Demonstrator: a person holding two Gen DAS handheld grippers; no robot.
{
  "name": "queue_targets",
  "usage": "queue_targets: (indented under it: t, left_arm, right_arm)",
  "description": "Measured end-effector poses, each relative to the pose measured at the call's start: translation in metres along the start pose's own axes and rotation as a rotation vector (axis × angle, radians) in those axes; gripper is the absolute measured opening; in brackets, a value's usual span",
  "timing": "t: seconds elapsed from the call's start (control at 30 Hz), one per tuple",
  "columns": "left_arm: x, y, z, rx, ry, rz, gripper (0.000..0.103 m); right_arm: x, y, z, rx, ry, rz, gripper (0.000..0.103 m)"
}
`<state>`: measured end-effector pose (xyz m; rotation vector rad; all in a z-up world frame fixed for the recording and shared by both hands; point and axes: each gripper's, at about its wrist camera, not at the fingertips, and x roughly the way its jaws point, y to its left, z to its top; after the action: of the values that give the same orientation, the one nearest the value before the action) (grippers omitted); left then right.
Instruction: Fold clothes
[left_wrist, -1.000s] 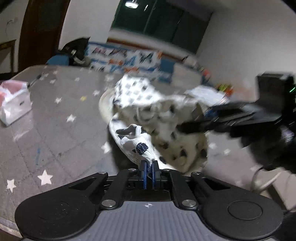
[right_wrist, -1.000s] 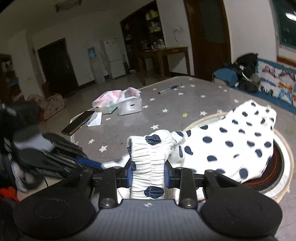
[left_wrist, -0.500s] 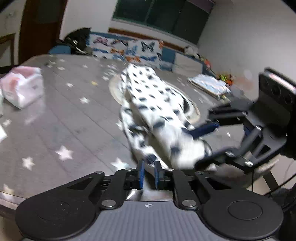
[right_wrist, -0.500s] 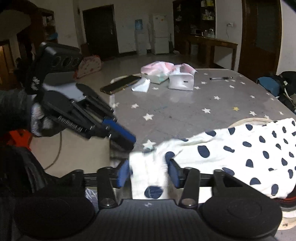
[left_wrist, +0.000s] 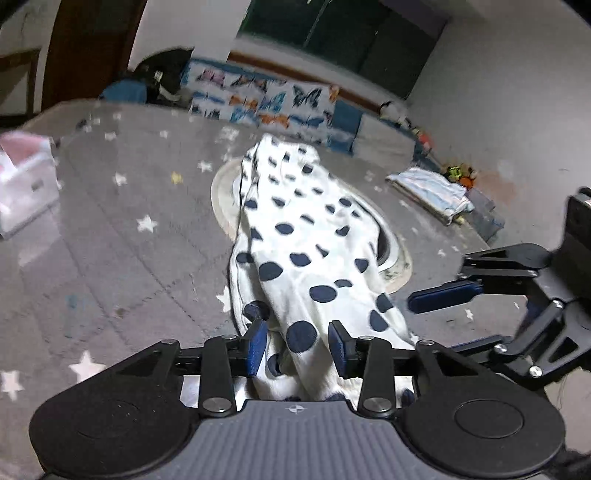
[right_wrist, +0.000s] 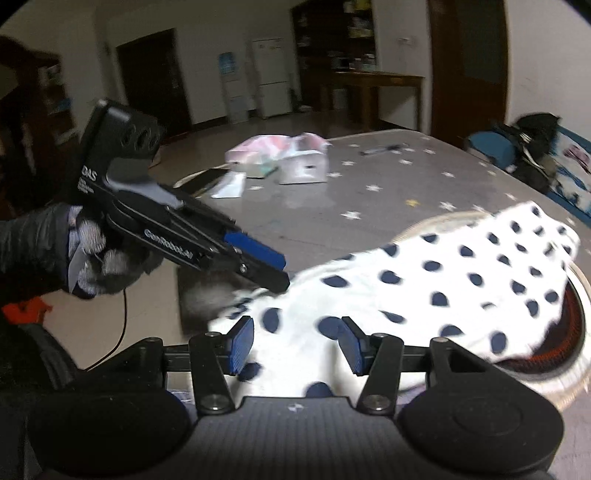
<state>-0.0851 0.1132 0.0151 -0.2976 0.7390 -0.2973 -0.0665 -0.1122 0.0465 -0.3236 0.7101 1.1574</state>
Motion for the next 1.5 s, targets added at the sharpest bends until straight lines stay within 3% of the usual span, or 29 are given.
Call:
queue_targets:
  t: [0.07, 0.13, 0.27, 0.47, 0.67, 0.83, 0.97, 1.13, 1.27, 1.5]
  left_arm:
    - [0.007, 0.002, 0.001, -0.016, 0.012, -0.003, 0.011]
    - [0.014, 0.003, 0.001, -0.031, 0.025, -0.006, 0.003]
    - [0.001, 0.005, 0.002, -0.036, -0.007, 0.018, 0.003]
    - [0.006, 0.015, 0.000, -0.038, 0.052, 0.061, 0.005]
    - [-0.007, 0.007, 0.024, 0.040, -0.022, 0.098, 0.008]
    - [0.009, -0.013, 0.049, 0.097, -0.035, 0.029, 0.008]
    - [0.047, -0.021, 0.059, 0.114, 0.024, -0.014, 0.008]
    - [0.078, -0.022, 0.056, 0.146, 0.101, 0.005, 0.008]
    - [0.086, -0.014, 0.049, 0.157, 0.140, 0.051, 0.008]
    - [0.084, -0.003, 0.047, 0.137, 0.146, 0.052, 0.008]
  right_arm:
    - [0.001, -0.007, -0.002, 0.023, -0.002, -0.024, 0.051]
    - [0.001, -0.014, -0.003, 0.045, -0.003, -0.042, 0.051]
    - [0.003, -0.033, -0.004, 0.092, -0.004, -0.087, 0.051]
    - [0.006, -0.089, -0.007, 0.233, -0.028, -0.239, 0.049]
    - [0.005, -0.149, -0.022, 0.409, -0.032, -0.323, 0.041]
    - [0.015, -0.177, -0.029, 0.468, -0.045, -0.330, 0.035]
    - [0.025, -0.185, -0.032, 0.489, -0.038, -0.311, 0.030]
    - [0.028, -0.183, -0.031, 0.474, -0.039, -0.304, 0.007]
    - [0.024, -0.177, -0.027, 0.428, -0.014, -0.346, 0.004]
    - [0.019, -0.172, -0.028, 0.373, 0.057, -0.382, 0.006]
